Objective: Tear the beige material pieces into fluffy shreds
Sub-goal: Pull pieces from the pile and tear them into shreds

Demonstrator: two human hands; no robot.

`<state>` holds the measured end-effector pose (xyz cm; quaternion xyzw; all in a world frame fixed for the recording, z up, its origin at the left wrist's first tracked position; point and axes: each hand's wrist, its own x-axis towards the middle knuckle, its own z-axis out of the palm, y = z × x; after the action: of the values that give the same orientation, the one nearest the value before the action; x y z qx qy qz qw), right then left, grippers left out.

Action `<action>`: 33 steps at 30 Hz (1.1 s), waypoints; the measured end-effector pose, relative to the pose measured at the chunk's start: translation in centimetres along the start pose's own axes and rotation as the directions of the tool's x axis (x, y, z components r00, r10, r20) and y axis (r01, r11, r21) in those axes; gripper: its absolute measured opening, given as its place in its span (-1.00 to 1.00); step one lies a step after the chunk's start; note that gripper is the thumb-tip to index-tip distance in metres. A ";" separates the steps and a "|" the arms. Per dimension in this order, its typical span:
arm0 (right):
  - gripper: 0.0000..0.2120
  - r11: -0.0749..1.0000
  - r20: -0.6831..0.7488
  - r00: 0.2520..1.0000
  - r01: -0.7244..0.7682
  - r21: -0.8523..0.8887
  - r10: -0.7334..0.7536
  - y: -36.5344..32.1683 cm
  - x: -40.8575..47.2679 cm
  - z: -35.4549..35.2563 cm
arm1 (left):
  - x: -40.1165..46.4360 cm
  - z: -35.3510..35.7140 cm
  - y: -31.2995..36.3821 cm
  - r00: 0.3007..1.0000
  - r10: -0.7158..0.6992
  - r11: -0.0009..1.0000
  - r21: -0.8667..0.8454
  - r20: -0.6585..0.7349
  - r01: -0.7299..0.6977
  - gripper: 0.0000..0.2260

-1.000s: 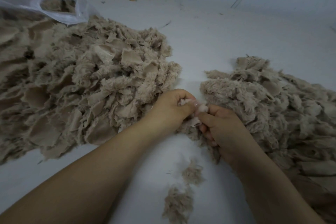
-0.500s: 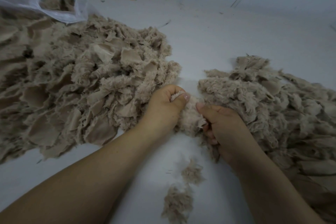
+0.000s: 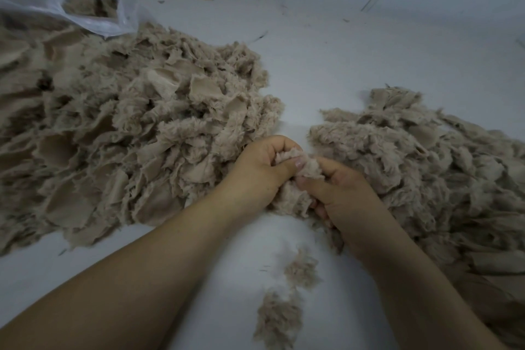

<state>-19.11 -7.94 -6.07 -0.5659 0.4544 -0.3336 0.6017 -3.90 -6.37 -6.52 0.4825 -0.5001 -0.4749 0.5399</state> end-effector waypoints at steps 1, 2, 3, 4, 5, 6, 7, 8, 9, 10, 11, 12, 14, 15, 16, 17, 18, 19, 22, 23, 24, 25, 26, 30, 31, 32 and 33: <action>-0.86 0.999 -0.008 1.000 -0.030 0.014 0.030 0.0 0.0 0.0 | 0.0 0.0 0.1 1.000 0.008 1.000 -0.017 -0.022 -0.008 -0.80; -0.84 0.998 -0.037 0.998 -0.059 0.006 0.059 0.2 0.0 -0.1 | 0.0 0.0 0.1 0.999 0.012 0.999 -0.051 -0.052 -0.014 -0.79; -0.76 0.996 -0.075 0.994 -0.082 -0.017 0.081 0.3 0.1 -0.1 | 0.0 0.0 0.1 0.996 0.007 0.995 -0.097 -0.092 -0.016 -0.78; -0.71 0.995 -0.113 0.990 -0.092 -0.033 0.088 0.5 0.2 -0.1 | 0.1 -0.1 0.0 0.990 -0.008 0.989 -0.147 -0.138 -0.013 -0.78; -0.71 0.995 -0.149 0.985 -0.093 -0.032 0.087 0.6 0.3 -0.1 | 0.2 -0.1 0.0 0.983 -0.028 0.981 -0.194 -0.183 -0.008 -0.80; -0.73 0.996 -0.175 0.981 -0.089 -0.017 0.085 0.7 0.4 -0.1 | 0.3 -0.2 0.0 0.975 -0.046 0.973 -0.230 -0.219 -0.006 -0.82; -0.75 0.996 -0.194 0.977 -0.089 0.010 0.089 0.7 0.5 -0.1 | 0.3 -0.2 0.0 0.969 -0.050 0.970 -0.243 -0.241 -0.010 -0.83; -0.76 0.995 -0.207 0.974 -0.090 0.038 0.096 0.8 0.5 -0.1 | 0.2 -0.3 0.0 0.968 -0.035 0.973 -0.230 -0.248 -0.023 -0.84; -0.77 0.994 -0.216 0.971 -0.094 0.060 0.105 0.8 0.5 -0.1 | 0.2 -0.3 0.1 0.970 -0.007 0.977 -0.206 -0.243 -0.045 -0.84; -0.78 0.993 -0.223 0.969 -0.095 0.074 0.109 1.0 0.6 -0.2 | 0.1 -0.3 0.2 0.973 0.028 0.979 -0.189 -0.231 -0.073 -0.83; -0.78 0.992 -0.228 0.967 -0.095 0.080 0.111 1.0 0.6 -0.2 | 0.0 -0.3 0.4 0.974 0.064 0.979 -0.177 -0.218 -0.104 -0.83; -0.80 0.992 -0.228 0.967 -0.096 0.079 0.112 0.9 0.6 -0.2 | -0.1 -0.2 0.5 0.972 0.101 0.980 -0.150 -0.214 -0.134 -0.82; -0.87 0.993 -0.224 0.968 -0.098 0.068 0.111 0.8 0.6 -0.1 | -0.2 -0.2 0.5 0.956 0.168 0.982 -0.044 -0.240 -0.184 -0.76; -0.91 0.993 -0.224 0.968 -0.097 0.069 0.110 0.6 0.5 -0.1 | -0.3 -0.2 0.4 0.946 0.198 0.980 0.024 -0.256 -0.198 -0.73; -0.89 0.993 -0.222 0.970 -0.087 0.079 0.102 0.5 0.5 -0.2 | -0.4 -0.3 0.2 0.938 0.225 0.973 0.101 -0.262 -0.205 -0.69; -0.83 0.993 -0.213 0.973 -0.071 0.090 0.089 0.4 0.3 -0.2 | -0.4 -0.3 0.0 0.933 0.255 0.960 0.185 -0.254 -0.212 -0.66; -0.78 0.995 -0.194 0.979 -0.054 0.087 0.070 0.3 0.2 -0.2 | -0.6 -0.2 -0.1 0.928 0.295 0.934 0.274 -0.229 -0.229 -0.64; -0.72 0.996 -0.174 0.983 -0.046 0.075 0.058 0.0 0.0 -0.1 | -0.7 -0.1 -0.2 0.916 0.352 0.894 0.359 -0.192 -0.268 -0.63; -0.53 0.997 -0.165 0.983 -0.070 0.035 0.075 -0.5 -0.3 0.2 | -0.8 0.0 -0.2 0.854 0.518 0.743 0.516 -0.042 -0.425 -0.70; -0.49 0.996 -0.171 0.982 -0.081 0.025 0.084 -0.5 -0.3 0.2 | -0.8 0.1 -0.2 0.843 0.537 0.712 0.530 0.013 -0.461 -0.73; -0.48 0.996 -0.169 0.982 -0.085 0.026 0.088 -0.4 -0.2 0.2 | -0.9 0.2 -0.2 0.841 0.539 0.699 0.530 0.052 -0.481 -0.74; -0.49 0.995 -0.168 0.981 -0.086 0.044 0.092 -0.3 -0.1 0.1 | -1.0 0.3 -0.1 0.844 0.531 0.703 0.520 0.070 -0.485 -0.75; -0.51 0.994 -0.169 0.981 -0.081 0.074 0.092 -0.1 0.0 0.0 | -1.1 0.3 0.0 0.851 0.521 0.719 0.503 0.067 -0.480 -0.75; -0.60 0.991 -0.155 0.983 -0.085 0.102 0.100 0.3 0.3 -0.1 | -1.4 0.1 0.4 0.892 0.452 0.849 0.296 0.024 -0.438 -0.85; -0.59 0.991 -0.149 0.983 -0.090 0.095 0.104 0.3 0.3 -0.1 | -1.4 0.0 0.4 0.906 0.424 0.881 0.237 -0.014 -0.409 -0.75; -0.57 0.991 -0.148 0.983 -0.094 0.093 0.107 0.3 0.3 -0.1 | -1.3 -0.1 0.4 0.918 0.391 0.909 0.179 -0.060 -0.376 -0.68; -0.55 0.991 -0.150 0.982 -0.097 0.092 0.110 0.3 0.2 0.0 | -1.3 -0.2 0.4 0.931 0.352 0.933 0.116 -0.100 -0.341 -0.66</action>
<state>-19.07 -8.11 -6.37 -0.4878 0.5141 -0.3637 0.6045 -3.73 -5.02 -6.19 0.4397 -0.5669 -0.3177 0.6200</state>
